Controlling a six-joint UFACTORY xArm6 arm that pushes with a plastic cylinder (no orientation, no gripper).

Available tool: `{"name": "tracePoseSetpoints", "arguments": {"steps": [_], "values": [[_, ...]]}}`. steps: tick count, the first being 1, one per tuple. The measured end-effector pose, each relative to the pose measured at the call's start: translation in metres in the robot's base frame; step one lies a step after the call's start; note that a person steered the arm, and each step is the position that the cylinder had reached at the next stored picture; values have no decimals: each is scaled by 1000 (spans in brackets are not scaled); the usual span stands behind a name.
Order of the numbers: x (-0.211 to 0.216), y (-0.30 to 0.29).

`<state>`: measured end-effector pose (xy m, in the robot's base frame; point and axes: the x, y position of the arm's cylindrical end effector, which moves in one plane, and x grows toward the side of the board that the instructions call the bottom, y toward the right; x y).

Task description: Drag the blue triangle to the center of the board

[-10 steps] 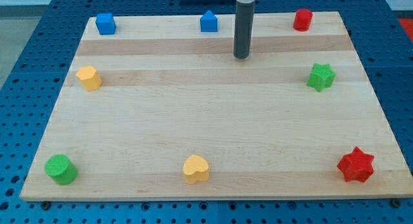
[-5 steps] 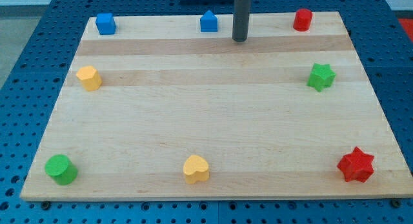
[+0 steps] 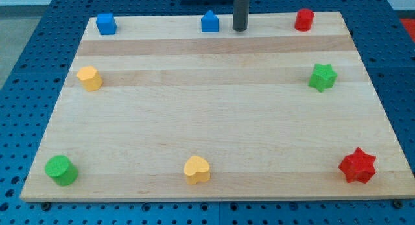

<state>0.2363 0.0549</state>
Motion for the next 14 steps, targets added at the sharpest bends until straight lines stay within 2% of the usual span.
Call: {"name": "tracePoseSetpoints", "arguments": {"steps": [3,4,7,9,14], "values": [[-30,-1],[-44,-18],[-44,-63],[-44,-74],[-5,-98]]}}
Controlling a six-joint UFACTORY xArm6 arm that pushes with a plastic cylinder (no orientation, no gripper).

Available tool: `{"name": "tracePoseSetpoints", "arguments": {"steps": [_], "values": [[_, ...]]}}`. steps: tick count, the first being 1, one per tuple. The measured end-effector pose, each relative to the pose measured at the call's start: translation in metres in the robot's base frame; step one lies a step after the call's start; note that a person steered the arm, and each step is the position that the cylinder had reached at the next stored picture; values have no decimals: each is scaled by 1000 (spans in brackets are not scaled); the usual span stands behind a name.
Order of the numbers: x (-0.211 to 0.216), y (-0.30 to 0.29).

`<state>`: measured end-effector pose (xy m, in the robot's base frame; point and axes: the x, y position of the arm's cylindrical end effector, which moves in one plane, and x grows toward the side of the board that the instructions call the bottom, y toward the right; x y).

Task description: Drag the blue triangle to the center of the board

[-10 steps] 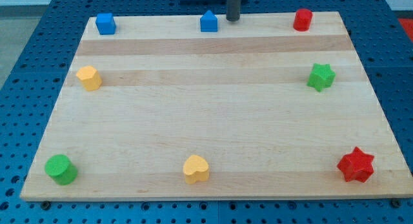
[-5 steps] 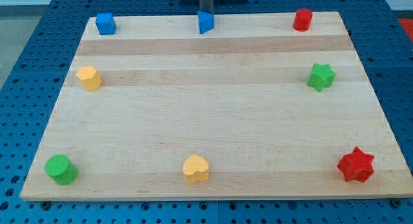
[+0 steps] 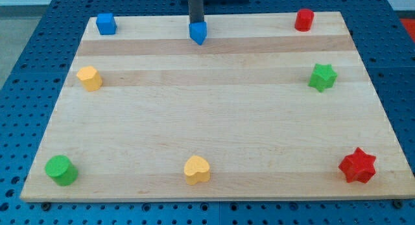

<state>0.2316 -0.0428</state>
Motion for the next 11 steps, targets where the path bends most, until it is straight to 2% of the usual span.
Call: {"name": "tracePoseSetpoints", "arguments": {"steps": [4,6,8,11], "values": [[66,-24],[58,-24],[71,-5],[131,-5]]}}
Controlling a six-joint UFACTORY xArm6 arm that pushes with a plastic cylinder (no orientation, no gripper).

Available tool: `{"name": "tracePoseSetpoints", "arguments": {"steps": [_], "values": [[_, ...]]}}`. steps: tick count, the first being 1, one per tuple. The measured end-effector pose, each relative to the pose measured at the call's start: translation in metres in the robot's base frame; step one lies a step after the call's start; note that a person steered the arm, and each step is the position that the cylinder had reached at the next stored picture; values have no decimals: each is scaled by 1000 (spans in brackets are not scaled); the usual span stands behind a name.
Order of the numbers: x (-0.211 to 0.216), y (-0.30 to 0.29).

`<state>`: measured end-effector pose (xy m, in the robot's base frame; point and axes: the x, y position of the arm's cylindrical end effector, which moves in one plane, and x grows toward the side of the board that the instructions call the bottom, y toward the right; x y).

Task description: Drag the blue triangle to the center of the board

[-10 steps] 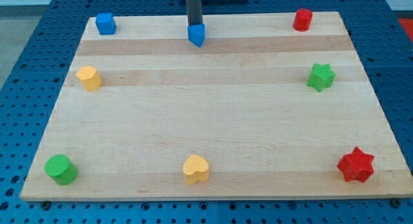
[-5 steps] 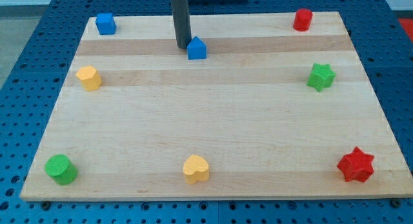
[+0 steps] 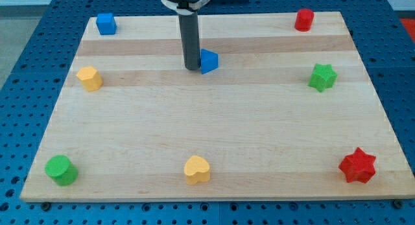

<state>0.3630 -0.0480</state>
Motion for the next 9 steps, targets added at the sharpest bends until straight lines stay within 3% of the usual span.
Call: {"name": "tracePoseSetpoints", "arguments": {"steps": [2,3,5,6,7,9], "values": [[40,0],[41,-12],[-65,-12],[-82,10],[-7,10],[3,5]]}}
